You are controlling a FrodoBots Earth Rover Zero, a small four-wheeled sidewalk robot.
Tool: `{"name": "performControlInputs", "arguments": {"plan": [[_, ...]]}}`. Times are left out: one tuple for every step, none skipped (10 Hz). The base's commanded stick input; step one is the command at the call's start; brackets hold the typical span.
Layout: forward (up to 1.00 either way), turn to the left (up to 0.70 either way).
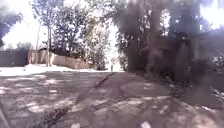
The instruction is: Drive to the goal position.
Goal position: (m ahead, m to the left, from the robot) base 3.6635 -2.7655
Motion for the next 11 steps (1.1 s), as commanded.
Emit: {"name": "performControlInputs", "arguments": {"plan": [[0.7,0.0],[0.7,0.0],[0.7,-0.07],[0.7,-0.13],[0.7,-0.12],[0.7,-0.11],[0.7,-0.09],[0.7,-0.07],[0.7,-0.05],[0.7,-0.03],[0.7,-0.02]]}}
